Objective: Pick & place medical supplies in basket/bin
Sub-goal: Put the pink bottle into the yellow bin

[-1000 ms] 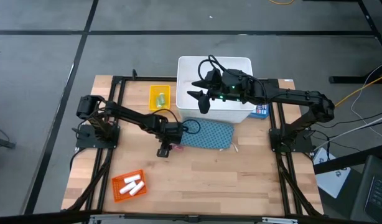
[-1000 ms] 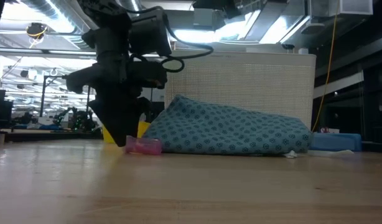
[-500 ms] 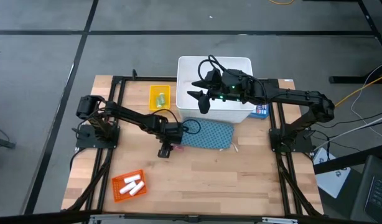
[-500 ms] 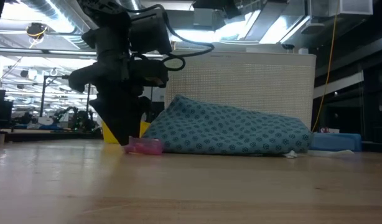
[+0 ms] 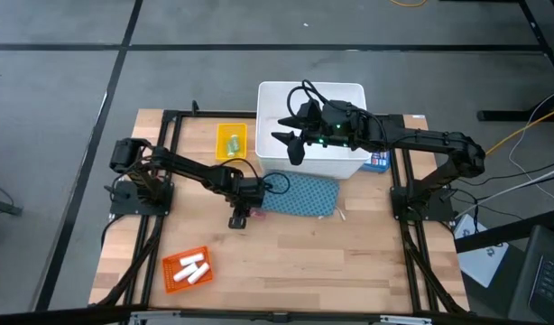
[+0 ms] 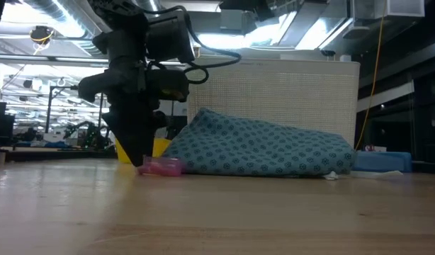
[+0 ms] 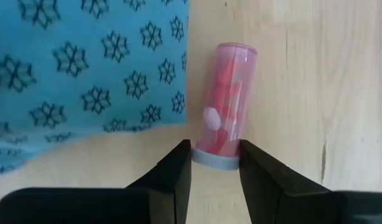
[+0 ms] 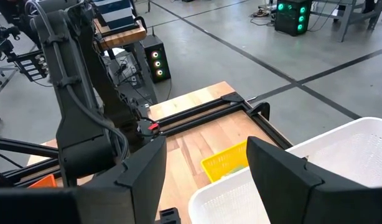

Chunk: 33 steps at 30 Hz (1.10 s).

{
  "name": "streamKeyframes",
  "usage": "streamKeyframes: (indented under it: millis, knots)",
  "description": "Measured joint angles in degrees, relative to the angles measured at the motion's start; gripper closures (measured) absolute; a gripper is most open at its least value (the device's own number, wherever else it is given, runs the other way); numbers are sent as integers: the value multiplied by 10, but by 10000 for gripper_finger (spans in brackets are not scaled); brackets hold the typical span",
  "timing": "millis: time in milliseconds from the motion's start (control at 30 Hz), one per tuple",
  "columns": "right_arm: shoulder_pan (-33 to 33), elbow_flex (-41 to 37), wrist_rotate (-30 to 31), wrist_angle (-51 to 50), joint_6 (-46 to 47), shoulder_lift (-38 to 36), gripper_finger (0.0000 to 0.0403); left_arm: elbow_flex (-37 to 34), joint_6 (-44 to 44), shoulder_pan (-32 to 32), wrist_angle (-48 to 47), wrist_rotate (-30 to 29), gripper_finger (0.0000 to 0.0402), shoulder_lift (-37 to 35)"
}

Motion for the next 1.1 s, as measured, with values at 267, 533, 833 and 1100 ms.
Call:
streamKeyframes:
  millis: [267, 533, 833, 1100]
  knots:
    - [0, 0, 0, 0, 0, 0, 179, -1, -62, 0, -26, 35, 295, -33]
    - [0, 0, 1, 4, 0, 0, 179, 0, -164, 4, -75, -13, 295, -149]
    - [0, 0, 0, 4, 0, 0, 179, 0, -360, 19, -202, -193, 295, -285]
    - [0, 0, 0, 7, 0, 0, 179, 0, -461, 121, -247, -277, 295, -328]
